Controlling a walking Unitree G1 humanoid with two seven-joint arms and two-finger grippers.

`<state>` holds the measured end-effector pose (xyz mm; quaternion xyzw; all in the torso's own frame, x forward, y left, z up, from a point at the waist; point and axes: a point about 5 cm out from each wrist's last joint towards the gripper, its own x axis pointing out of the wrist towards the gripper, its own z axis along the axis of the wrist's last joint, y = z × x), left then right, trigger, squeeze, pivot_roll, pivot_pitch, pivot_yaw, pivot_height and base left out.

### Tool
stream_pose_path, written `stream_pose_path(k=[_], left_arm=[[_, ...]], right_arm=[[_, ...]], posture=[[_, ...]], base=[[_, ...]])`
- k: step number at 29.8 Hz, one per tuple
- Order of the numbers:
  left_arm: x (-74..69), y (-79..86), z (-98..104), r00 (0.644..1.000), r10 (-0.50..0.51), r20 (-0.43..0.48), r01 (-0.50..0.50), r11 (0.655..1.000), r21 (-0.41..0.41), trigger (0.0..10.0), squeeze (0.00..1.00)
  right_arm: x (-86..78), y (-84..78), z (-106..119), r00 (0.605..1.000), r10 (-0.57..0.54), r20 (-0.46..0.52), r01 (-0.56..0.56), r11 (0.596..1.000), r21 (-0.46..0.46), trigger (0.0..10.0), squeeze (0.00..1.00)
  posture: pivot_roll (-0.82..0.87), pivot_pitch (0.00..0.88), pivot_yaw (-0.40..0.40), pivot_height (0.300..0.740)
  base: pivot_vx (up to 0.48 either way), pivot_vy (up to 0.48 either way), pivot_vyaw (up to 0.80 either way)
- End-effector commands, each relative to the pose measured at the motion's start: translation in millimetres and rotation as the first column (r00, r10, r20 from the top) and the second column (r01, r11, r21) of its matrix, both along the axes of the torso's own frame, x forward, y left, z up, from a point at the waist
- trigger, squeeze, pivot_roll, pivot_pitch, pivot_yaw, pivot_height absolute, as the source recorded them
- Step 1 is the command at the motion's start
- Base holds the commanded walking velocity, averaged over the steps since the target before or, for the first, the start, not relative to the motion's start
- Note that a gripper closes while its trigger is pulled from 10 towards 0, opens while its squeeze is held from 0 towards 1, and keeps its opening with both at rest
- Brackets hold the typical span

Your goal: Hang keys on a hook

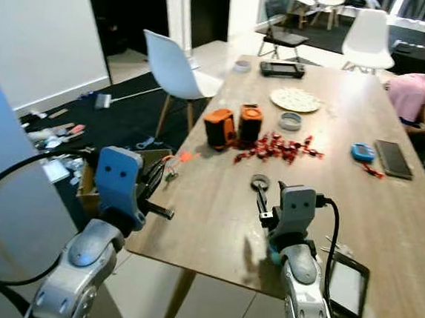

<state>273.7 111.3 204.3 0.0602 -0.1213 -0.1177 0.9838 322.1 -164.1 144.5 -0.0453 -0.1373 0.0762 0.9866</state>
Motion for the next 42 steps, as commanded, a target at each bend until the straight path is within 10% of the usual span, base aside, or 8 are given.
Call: stream_pose_path(k=[1, 42], left_arm=[[-0.5, 0.2, -3.7, 1.0, -0.001, -0.008, 0.001, 1.0, 0.009, 10.0, 0.0], [-0.4, -1.1, -5.0, 1.0, -0.009, -0.001, 0.009, 1.0, 0.014, 10.0, 0.0]], right_arm=[[-0.8, -0.6, -4.2, 1.0, -0.004, -0.013, 0.004, 1.0, -0.001, 10.0, 0.0], [2.7, 0.7, -4.8, 1.0, 0.008, -0.02, -0.008, 1.0, 0.008, 10.0, 0.0]], posture=[[0.14, 0.093, -0.017, 0.74], [0.14, 0.079, -0.023, 0.74]], base=[[0.0, 0.0, 0.8], [-0.022, 0.0, 0.12]])
